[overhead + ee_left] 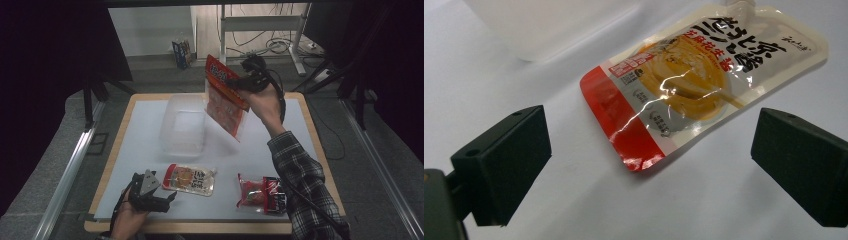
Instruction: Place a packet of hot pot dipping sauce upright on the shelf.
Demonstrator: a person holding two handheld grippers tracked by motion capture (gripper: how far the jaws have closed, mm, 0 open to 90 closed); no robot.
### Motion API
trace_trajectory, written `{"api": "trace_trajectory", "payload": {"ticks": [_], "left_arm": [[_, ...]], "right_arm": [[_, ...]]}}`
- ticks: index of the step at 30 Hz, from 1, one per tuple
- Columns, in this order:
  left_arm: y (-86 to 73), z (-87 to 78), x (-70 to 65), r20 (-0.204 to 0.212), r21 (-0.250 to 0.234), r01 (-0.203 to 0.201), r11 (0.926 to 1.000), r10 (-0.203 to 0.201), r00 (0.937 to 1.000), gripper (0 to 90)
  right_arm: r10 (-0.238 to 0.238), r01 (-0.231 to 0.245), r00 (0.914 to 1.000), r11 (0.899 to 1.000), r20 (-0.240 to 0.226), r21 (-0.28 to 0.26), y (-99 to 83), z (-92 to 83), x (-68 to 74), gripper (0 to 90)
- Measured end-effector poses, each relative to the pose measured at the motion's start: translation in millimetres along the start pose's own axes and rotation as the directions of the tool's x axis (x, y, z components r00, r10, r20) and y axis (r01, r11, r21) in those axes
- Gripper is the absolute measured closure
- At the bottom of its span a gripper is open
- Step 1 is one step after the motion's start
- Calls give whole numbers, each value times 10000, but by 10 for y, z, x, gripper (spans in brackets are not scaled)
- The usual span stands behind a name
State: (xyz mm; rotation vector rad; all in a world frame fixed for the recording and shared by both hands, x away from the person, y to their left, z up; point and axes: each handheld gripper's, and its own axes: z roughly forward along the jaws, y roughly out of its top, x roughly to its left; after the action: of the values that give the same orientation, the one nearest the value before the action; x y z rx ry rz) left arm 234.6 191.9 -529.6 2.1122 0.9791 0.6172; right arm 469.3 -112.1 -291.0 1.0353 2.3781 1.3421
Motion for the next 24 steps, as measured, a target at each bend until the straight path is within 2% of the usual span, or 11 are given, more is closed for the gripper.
{"api": "trace_trajectory", "payload": {"ticks": [24], "left_arm": [[6,-8,3,-11,-136,108,9998,-108,9999,23]], "right_arm": [[-164,155,9995,9994,-283,-304,457,680,436,886]]}}
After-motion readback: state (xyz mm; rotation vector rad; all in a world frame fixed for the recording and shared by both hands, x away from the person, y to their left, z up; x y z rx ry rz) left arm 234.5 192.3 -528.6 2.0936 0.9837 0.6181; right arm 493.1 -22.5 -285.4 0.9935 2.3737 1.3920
